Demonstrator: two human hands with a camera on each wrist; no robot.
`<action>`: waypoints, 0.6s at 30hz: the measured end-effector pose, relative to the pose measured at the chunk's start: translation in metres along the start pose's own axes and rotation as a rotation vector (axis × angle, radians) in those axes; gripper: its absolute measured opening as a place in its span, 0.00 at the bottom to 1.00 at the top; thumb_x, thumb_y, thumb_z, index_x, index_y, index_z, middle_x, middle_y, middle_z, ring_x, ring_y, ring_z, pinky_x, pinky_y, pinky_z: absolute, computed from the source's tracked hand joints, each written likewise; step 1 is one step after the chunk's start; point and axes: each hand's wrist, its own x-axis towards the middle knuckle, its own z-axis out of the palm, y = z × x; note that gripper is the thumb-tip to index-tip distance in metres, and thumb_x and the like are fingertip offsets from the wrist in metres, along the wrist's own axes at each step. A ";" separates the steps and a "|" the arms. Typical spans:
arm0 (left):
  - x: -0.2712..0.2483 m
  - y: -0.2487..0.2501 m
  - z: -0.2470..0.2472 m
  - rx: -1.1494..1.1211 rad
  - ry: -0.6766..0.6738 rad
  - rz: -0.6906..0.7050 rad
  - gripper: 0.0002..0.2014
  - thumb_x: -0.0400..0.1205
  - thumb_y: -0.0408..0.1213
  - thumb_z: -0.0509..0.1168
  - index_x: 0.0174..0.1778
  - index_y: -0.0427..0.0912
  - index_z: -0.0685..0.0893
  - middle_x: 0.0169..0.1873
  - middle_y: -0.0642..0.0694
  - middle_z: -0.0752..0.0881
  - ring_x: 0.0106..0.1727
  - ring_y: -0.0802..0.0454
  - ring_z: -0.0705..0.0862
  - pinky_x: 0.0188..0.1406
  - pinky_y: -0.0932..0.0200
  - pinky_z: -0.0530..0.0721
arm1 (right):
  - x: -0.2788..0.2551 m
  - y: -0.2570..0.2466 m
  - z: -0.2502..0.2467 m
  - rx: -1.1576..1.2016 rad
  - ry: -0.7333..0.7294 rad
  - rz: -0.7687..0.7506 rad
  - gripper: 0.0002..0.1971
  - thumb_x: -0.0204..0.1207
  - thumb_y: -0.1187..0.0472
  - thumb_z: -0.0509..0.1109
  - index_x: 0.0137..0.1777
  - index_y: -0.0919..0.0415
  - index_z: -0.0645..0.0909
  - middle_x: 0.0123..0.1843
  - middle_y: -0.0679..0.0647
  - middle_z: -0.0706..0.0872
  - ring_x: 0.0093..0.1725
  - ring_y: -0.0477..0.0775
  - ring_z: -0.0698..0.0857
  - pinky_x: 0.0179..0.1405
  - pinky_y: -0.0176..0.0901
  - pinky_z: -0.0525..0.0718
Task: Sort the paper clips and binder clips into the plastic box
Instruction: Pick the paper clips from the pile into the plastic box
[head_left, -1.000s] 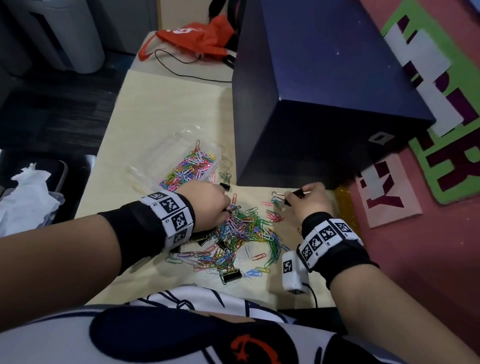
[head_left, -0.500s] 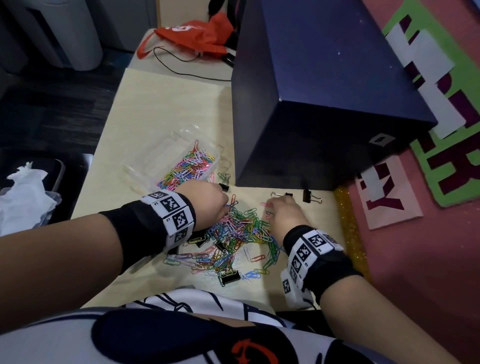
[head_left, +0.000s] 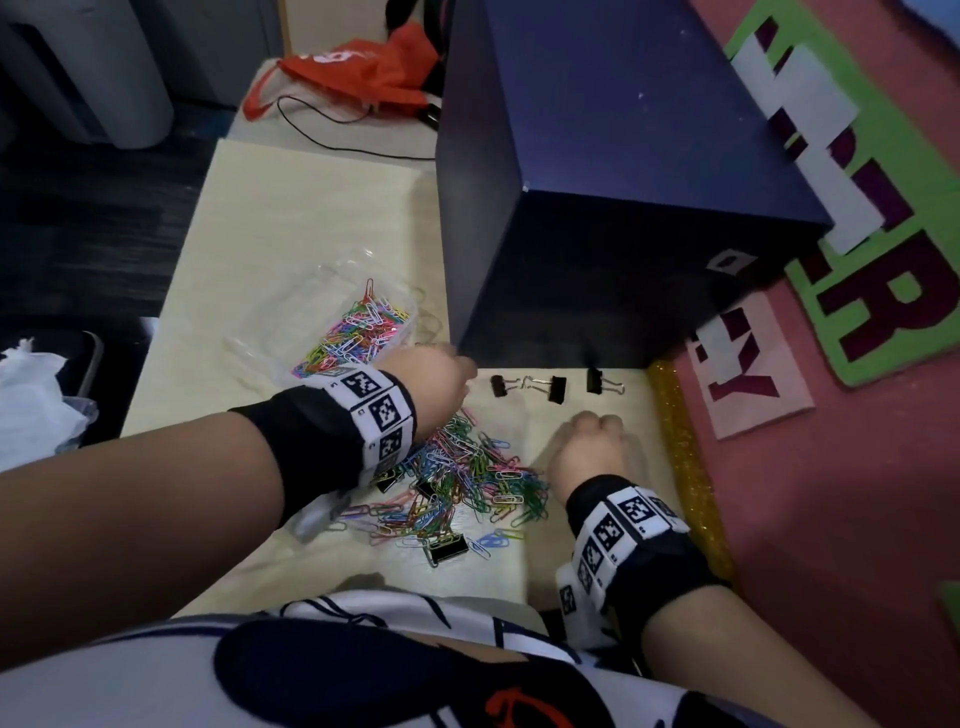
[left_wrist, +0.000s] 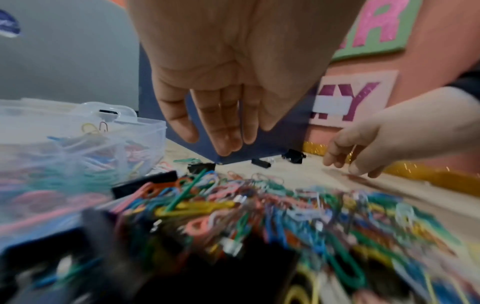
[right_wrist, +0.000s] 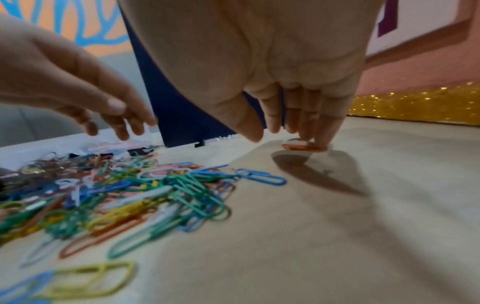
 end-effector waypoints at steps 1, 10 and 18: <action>-0.003 -0.001 0.003 0.050 -0.017 0.001 0.16 0.86 0.39 0.54 0.67 0.45 0.77 0.61 0.42 0.80 0.61 0.42 0.80 0.62 0.45 0.79 | -0.001 0.002 -0.001 -0.050 -0.036 0.040 0.21 0.78 0.65 0.59 0.71 0.65 0.69 0.70 0.62 0.71 0.68 0.63 0.72 0.62 0.45 0.72; -0.035 0.002 0.017 0.169 -0.233 0.106 0.22 0.84 0.47 0.55 0.75 0.50 0.71 0.75 0.50 0.71 0.73 0.47 0.72 0.73 0.38 0.65 | -0.001 -0.037 0.013 0.075 -0.176 -0.289 0.16 0.79 0.67 0.59 0.62 0.54 0.80 0.63 0.55 0.78 0.60 0.57 0.80 0.61 0.42 0.77; -0.054 -0.010 0.014 0.177 -0.082 0.091 0.20 0.84 0.48 0.54 0.70 0.49 0.74 0.66 0.51 0.76 0.68 0.48 0.76 0.73 0.42 0.64 | 0.007 -0.062 0.012 -0.126 -0.300 -0.594 0.29 0.70 0.72 0.61 0.72 0.53 0.71 0.76 0.51 0.67 0.74 0.57 0.66 0.72 0.44 0.66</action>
